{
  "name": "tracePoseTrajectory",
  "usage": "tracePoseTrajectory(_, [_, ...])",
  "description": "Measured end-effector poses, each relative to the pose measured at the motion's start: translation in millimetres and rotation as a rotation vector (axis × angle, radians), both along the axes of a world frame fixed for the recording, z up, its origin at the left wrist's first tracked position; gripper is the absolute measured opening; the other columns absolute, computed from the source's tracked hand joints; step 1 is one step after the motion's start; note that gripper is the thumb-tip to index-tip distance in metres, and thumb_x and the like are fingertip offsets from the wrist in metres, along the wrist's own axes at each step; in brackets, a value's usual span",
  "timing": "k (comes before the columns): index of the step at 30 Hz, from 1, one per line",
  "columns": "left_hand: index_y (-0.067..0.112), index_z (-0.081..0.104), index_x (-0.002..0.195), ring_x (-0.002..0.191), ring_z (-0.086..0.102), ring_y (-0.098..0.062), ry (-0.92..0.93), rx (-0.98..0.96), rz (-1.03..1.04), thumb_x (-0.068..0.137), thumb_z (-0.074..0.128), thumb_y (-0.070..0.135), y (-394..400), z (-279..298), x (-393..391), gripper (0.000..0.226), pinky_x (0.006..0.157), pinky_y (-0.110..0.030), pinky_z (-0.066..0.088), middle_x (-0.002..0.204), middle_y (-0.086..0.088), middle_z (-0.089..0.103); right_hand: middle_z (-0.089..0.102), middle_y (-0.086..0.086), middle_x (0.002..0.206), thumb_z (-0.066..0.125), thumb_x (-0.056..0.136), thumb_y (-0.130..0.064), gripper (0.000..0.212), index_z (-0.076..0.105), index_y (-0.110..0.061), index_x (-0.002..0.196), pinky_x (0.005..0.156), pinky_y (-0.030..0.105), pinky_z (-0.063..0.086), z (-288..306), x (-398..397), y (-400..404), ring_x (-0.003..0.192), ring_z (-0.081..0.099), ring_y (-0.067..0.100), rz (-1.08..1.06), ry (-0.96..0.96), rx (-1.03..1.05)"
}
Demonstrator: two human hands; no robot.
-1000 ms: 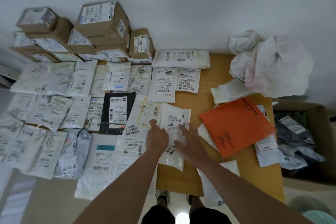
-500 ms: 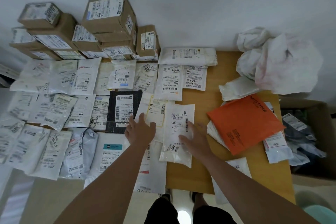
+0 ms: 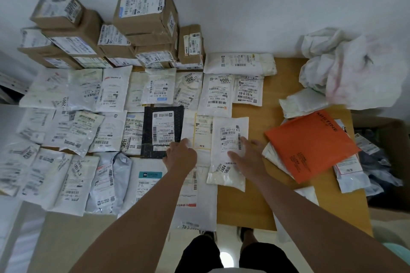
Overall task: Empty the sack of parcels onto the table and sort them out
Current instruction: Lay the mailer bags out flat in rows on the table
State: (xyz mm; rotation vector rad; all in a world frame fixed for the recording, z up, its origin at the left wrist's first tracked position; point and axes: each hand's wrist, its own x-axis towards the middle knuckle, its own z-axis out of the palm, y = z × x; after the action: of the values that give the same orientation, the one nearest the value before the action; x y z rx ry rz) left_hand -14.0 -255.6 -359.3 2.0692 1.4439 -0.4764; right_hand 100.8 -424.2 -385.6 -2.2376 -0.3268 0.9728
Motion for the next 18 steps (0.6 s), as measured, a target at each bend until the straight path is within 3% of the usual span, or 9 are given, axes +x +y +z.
tracePoseTrajectory(8, [0.025, 0.04, 0.143, 0.132, 0.032, -0.03, 0.001, 0.022, -0.011, 0.094, 0.042, 0.025, -1, 4, -1, 0.049, 0.108, -0.048, 0.026, 0.145, -0.008, 0.034, 0.01, 0.004, 0.154, 0.06, 0.092, -0.046, 0.075, 0.026, -0.021, 0.153, 0.107, 0.041, 0.043, -1, -1, 1, 0.135, 0.039, 0.024, 0.047, -0.011, -0.03])
tracePoseTrajectory(11, [0.02, 0.035, 0.144, 0.136, 0.025, -0.031, -0.05, 0.146, -0.038, 0.093, 0.048, 0.028, -14, 8, 4, 0.053, 0.11, -0.049, 0.024, 0.149, -0.009, 0.025, 0.017, 0.008, 0.156, 0.048, 0.096, -0.053, 0.067, 0.031, -0.02, 0.151, 0.113, 0.044, 0.032, 2, 0, -10, 0.142, 0.025, 0.028, 0.143, -0.166, -0.122])
tracePoseTrajectory(13, [0.019, 0.037, 0.142, 0.134, 0.028, -0.03, -0.149, 0.21, -0.092, 0.091, 0.05, 0.025, -28, 13, 16, 0.053, 0.109, -0.047, 0.026, 0.147, -0.009, 0.028, 0.032, 0.012, 0.152, 0.049, 0.096, -0.048, 0.058, 0.042, -0.016, 0.145, 0.113, 0.044, 0.029, 10, 5, -22, 0.14, 0.028, 0.03, 0.135, -0.357, -0.149])
tracePoseTrajectory(16, [0.016, 0.047, 0.136, 0.127, 0.038, -0.027, -0.324, 0.208, -0.219, 0.091, 0.05, 0.021, -56, 19, 45, 0.045, 0.104, -0.042, 0.034, 0.14, -0.008, 0.039, 0.048, 0.016, 0.137, 0.059, 0.092, -0.034, 0.049, 0.053, -0.01, 0.134, 0.106, 0.044, 0.031, 22, 23, -51, 0.126, 0.041, 0.034, -0.087, -0.546, -0.203])
tracePoseTrajectory(18, [0.014, 0.052, 0.131, 0.12, 0.046, -0.025, -0.414, 0.104, -0.298, 0.093, 0.049, 0.02, -80, 20, 67, 0.038, 0.099, -0.038, 0.04, 0.132, -0.008, 0.048, 0.042, 0.021, 0.142, 0.063, 0.089, -0.031, 0.059, 0.044, -0.006, 0.138, 0.104, 0.049, 0.033, 27, 41, -76, 0.127, 0.04, 0.039, -0.413, -0.478, -0.28])
